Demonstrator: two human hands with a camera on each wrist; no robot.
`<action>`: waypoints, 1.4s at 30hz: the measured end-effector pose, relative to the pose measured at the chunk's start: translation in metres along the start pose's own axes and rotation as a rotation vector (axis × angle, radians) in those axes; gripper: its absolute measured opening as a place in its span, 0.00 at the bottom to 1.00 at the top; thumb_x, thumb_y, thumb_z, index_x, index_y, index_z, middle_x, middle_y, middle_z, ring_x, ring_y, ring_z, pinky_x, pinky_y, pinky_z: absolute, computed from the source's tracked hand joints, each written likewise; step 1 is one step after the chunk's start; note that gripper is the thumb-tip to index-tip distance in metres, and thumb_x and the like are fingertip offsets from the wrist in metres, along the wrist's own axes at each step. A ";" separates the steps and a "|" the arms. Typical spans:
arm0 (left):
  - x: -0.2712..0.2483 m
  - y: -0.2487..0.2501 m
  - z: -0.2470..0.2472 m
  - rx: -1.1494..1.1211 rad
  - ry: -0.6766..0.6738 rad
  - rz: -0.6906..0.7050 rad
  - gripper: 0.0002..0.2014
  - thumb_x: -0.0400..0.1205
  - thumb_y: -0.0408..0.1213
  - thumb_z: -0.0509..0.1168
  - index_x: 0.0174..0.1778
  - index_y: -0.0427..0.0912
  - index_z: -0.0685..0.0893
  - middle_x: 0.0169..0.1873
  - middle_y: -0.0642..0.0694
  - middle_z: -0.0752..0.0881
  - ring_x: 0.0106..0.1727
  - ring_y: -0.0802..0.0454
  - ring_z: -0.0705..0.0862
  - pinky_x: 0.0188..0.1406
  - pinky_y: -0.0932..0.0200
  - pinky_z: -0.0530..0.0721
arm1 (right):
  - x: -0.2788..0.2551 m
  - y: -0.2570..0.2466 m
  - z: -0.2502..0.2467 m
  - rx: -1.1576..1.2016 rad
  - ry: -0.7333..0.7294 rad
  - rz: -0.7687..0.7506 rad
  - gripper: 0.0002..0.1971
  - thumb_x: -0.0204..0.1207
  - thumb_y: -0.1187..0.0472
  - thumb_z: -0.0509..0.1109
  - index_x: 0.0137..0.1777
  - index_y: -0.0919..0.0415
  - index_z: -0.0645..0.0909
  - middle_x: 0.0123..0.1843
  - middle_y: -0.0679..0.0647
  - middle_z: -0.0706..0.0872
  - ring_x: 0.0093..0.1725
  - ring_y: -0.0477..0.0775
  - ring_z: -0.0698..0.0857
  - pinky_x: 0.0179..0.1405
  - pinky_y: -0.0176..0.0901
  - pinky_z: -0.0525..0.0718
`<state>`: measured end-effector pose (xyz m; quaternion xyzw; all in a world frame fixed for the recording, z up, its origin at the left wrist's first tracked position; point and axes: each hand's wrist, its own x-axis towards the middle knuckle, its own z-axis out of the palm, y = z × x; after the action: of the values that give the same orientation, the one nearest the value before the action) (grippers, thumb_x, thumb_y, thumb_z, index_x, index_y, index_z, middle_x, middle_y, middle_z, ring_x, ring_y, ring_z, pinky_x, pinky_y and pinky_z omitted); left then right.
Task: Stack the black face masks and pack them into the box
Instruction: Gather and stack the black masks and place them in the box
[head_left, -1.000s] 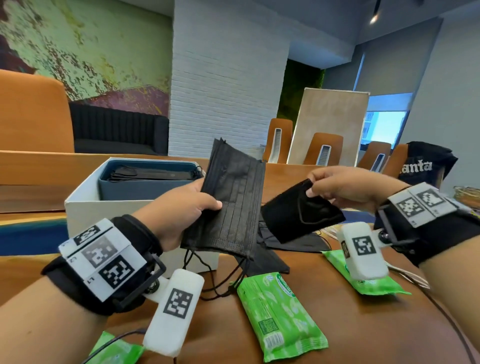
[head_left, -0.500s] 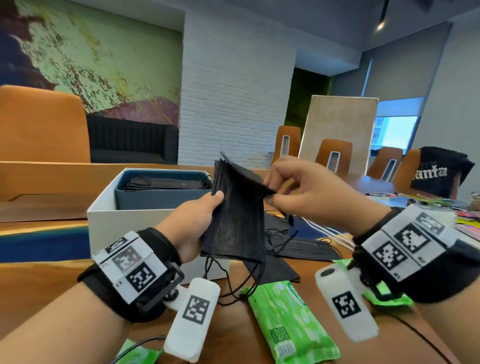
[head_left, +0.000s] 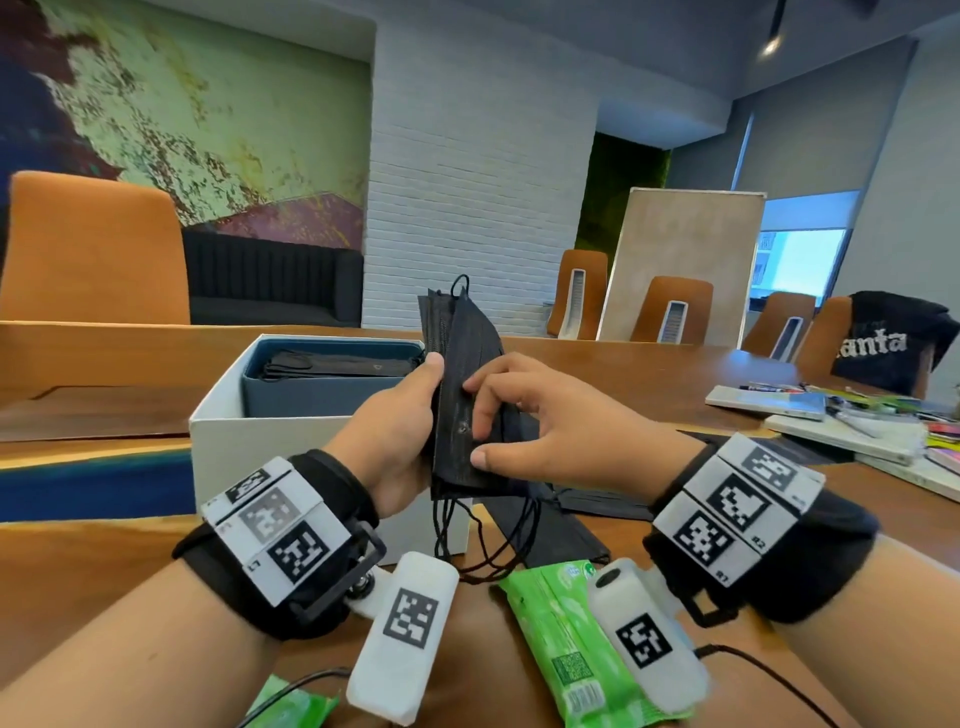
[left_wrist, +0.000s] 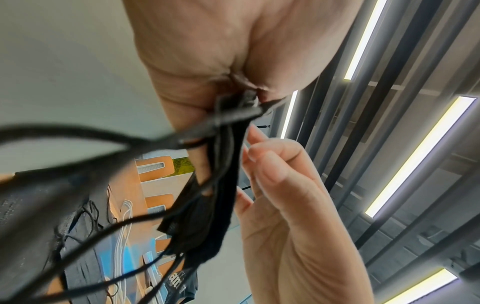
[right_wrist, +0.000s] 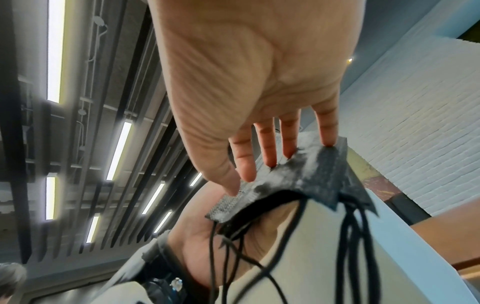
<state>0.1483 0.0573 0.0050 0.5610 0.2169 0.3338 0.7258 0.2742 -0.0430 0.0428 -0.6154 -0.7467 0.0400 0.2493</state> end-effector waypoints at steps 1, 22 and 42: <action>0.001 0.000 -0.001 -0.001 -0.006 -0.006 0.28 0.86 0.58 0.48 0.65 0.42 0.82 0.53 0.38 0.90 0.55 0.43 0.89 0.54 0.46 0.86 | -0.001 0.000 0.000 0.014 0.005 -0.005 0.05 0.72 0.56 0.76 0.42 0.49 0.81 0.64 0.41 0.75 0.65 0.39 0.75 0.68 0.34 0.70; -0.006 0.001 0.004 0.311 -0.093 0.140 0.15 0.86 0.36 0.59 0.67 0.53 0.77 0.56 0.46 0.88 0.58 0.49 0.87 0.61 0.46 0.83 | 0.001 0.020 -0.011 0.572 0.184 0.496 0.12 0.87 0.53 0.56 0.65 0.55 0.74 0.54 0.54 0.85 0.52 0.53 0.87 0.46 0.46 0.89; -0.009 0.009 0.006 0.312 0.017 0.256 0.10 0.87 0.41 0.56 0.58 0.60 0.78 0.59 0.52 0.86 0.61 0.52 0.84 0.66 0.46 0.80 | 0.002 0.022 -0.002 0.601 0.266 0.414 0.14 0.83 0.47 0.60 0.61 0.54 0.75 0.55 0.50 0.86 0.55 0.49 0.87 0.57 0.50 0.86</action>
<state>0.1439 0.0478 0.0148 0.6868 0.1990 0.3905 0.5798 0.2944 -0.0365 0.0375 -0.6523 -0.5231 0.2263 0.4996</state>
